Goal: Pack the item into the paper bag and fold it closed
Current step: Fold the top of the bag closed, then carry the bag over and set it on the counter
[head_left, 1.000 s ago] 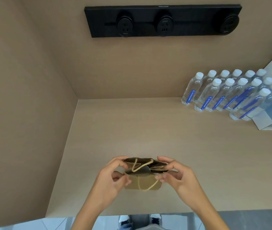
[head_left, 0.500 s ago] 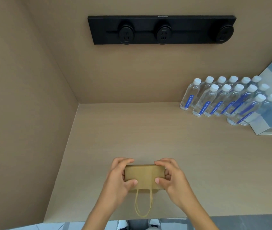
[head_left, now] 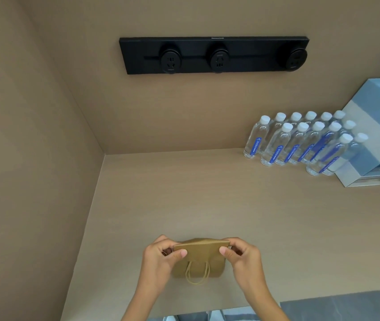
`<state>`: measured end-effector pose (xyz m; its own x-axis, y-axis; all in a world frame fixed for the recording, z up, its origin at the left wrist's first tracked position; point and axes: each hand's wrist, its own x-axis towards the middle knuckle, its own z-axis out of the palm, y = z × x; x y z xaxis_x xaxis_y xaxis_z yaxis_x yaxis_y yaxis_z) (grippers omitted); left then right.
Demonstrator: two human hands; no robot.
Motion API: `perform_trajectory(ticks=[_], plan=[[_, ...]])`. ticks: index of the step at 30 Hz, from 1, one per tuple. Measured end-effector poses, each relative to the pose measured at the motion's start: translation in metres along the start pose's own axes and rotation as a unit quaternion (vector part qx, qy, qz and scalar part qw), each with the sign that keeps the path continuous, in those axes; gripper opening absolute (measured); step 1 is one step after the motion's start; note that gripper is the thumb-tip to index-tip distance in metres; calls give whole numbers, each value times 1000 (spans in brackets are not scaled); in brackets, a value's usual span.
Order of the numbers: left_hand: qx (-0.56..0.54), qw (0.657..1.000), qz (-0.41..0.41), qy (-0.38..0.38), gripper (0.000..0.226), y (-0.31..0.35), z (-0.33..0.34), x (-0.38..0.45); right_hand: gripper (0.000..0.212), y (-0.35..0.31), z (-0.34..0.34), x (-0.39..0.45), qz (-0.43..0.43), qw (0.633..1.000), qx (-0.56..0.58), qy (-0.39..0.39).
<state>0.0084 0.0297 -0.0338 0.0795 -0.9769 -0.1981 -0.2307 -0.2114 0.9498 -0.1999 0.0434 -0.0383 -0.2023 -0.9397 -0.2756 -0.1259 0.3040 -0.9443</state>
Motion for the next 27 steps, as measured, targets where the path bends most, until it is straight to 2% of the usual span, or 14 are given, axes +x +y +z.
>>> perform_trajectory(ticks=[6,11,16,22,27], plan=[[-19,997,32,-70,14,18,16,4,19,-6,-25,-24,-10,997,23,77],[-12,983,75,-170,14,52,70,-5,21,-4,-81,-64,-17,981,46,186],[-9,952,103,-287,18,84,162,-40,29,8,-164,-118,-32,947,56,314],[10,900,140,-412,22,117,297,-112,34,42,-281,-193,-26,902,61,428],[24,860,166,-483,23,135,395,-166,40,65,-363,-240,-5,855,65,514]])
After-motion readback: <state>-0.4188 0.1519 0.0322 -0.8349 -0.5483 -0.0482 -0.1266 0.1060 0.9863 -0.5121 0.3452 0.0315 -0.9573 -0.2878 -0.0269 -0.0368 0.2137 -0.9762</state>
